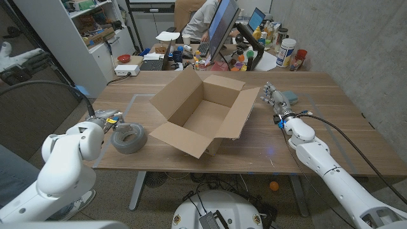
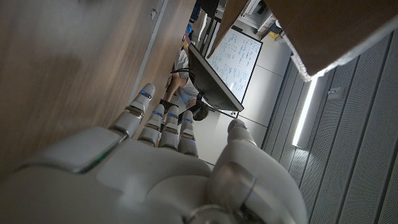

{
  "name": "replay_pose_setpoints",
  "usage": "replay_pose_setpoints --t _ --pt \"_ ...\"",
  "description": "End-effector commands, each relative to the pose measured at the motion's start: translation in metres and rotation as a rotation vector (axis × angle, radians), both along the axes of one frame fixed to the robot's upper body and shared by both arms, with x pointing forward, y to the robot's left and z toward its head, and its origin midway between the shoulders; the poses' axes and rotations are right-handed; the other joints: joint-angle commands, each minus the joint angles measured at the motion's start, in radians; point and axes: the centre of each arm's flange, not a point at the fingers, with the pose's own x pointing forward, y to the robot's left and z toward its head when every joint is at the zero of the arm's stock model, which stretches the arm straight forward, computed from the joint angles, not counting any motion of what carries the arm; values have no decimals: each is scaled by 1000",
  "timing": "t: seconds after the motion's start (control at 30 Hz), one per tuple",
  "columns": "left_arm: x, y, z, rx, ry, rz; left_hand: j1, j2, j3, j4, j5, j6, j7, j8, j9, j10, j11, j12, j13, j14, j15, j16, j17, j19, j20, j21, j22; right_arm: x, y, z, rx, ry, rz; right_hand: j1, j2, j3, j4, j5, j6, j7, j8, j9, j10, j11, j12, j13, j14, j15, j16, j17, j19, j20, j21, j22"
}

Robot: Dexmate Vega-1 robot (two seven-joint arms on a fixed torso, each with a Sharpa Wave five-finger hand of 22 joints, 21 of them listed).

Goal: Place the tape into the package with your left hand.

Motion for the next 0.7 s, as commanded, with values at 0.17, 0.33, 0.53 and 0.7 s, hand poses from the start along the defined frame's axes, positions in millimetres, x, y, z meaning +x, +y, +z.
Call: replay_pose_setpoints --t 0.17,0.33,0.53,0.7 --pt "1 -2 -14 -44 38 47 -12 0 -8 0 0 2 -12 -1 3 26 1 11 2 11 6 5 4 -15 4 1 2 8 1 1 6 6 10 -6 3 6 3 5 9 -3 1 6 9 2 1 5 9 6 4 0 -2 2 4 3" --pt "4 -7 -16 -4 34 73 -13 0 -10 0 0 -3 -5 -6 3 29 8 11 2 12 7 5 4 -15 4 1 2 9 -2 0 11 5 7 -6 3 6 3 5 9 -4 1 6 9 2 1 5 9 6 4 0 -2 3 4 3" --pt "12 -15 -16 56 17 89 -15 0 -11 0 0 -5 -2 -8 4 33 9 12 2 13 7 5 4 -14 4 1 2 9 -6 -1 29 -10 7 -7 1 6 3 5 10 -4 1 6 10 3 1 5 10 5 4 0 -1 2 5 3" --pt "20 -25 -16 107 32 83 -15 1 -13 0 1 -4 -6 -10 4 34 8 11 1 15 7 6 4 -13 4 1 2 8 -11 3 42 -25 -4 -9 -1 4 3 5 12 -6 2 6 11 1 1 5 10 4 4 0 -1 1 5 3"
